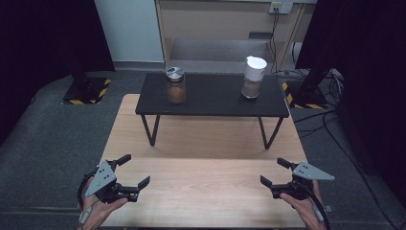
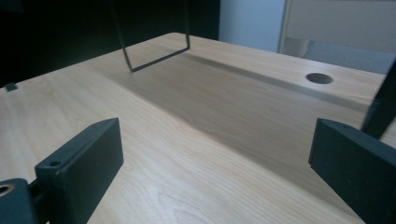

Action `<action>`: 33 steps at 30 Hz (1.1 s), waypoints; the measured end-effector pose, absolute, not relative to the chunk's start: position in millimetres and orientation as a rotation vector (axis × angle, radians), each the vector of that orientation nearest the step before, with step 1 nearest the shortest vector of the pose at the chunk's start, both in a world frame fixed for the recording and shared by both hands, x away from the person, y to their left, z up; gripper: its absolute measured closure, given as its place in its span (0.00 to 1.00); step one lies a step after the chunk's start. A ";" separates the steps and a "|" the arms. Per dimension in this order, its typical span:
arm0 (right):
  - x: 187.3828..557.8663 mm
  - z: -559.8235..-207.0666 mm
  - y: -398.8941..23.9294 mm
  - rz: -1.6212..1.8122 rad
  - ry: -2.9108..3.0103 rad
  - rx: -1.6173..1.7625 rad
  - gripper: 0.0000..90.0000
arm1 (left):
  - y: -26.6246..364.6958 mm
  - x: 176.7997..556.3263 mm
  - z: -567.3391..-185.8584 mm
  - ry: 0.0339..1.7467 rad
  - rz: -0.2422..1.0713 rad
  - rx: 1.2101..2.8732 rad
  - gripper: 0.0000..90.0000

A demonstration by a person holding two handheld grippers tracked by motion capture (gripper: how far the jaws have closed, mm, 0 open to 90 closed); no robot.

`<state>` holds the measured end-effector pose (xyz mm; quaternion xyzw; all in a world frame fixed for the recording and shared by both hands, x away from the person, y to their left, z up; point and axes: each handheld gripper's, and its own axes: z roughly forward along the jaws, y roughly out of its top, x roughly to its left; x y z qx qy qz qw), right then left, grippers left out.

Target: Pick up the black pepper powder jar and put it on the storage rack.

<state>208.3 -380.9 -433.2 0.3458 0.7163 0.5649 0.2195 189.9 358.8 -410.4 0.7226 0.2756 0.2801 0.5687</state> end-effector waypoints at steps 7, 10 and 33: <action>205.0 -435.5 -392.7 1.542 1.914 1.023 0.04 | 363.9 187.7 -413.5 0.709 0.686 1.651 0.01; 204.0 -437.2 -396.6 1.556 1.890 1.044 0.04 | 365.0 187.4 -414.5 0.720 0.687 1.638 0.01; 207.1 -437.0 -394.8 1.562 1.921 1.010 0.04 | 365.8 192.1 -414.8 0.673 0.638 1.657 0.01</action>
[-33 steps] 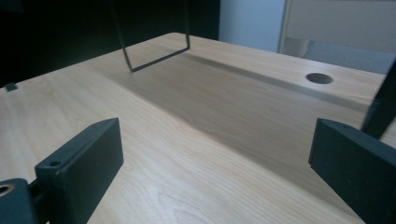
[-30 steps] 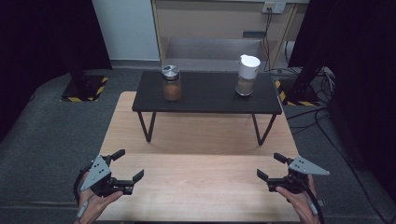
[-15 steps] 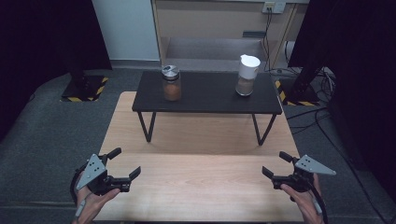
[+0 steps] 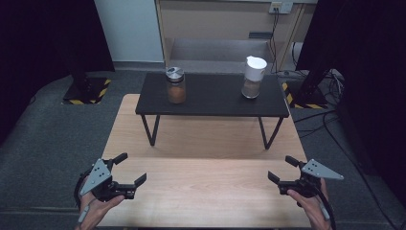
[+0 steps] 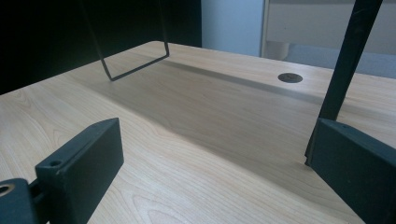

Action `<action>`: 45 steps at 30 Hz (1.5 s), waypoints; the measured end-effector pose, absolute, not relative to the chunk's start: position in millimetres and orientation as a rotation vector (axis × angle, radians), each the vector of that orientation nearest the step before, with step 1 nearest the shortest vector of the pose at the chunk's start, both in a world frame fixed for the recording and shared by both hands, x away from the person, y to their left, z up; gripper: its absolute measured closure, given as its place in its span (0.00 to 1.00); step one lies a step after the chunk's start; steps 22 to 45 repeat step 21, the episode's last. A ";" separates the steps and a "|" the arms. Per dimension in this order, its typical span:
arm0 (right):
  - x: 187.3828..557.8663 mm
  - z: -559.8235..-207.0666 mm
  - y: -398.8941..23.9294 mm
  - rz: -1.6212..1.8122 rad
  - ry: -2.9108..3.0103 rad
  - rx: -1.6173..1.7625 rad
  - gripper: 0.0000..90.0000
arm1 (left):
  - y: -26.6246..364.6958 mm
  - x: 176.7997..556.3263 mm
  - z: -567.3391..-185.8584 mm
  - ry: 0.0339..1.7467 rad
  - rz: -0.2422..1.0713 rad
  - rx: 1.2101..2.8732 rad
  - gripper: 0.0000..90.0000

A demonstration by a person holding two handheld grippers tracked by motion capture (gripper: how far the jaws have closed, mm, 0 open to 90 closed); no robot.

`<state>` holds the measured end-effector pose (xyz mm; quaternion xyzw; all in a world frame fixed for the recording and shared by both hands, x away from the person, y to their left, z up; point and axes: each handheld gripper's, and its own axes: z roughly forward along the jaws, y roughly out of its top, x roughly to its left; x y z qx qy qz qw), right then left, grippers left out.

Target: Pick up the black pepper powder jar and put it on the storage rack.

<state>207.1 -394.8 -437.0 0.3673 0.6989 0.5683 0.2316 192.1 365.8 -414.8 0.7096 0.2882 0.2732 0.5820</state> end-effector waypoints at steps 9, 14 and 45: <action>207.9 -437.3 -394.8 1.564 1.923 1.014 0.04 | 365.7 192.7 -415.0 0.674 0.634 1.659 0.01; 208.2 -437.4 -394.3 1.562 1.926 1.014 0.04 | 365.2 193.1 -415.3 0.674 0.632 1.661 0.01; 207.8 -437.8 -393.3 1.573 1.923 1.000 0.04 | 364.4 191.7 -415.1 0.672 0.631 1.651 0.01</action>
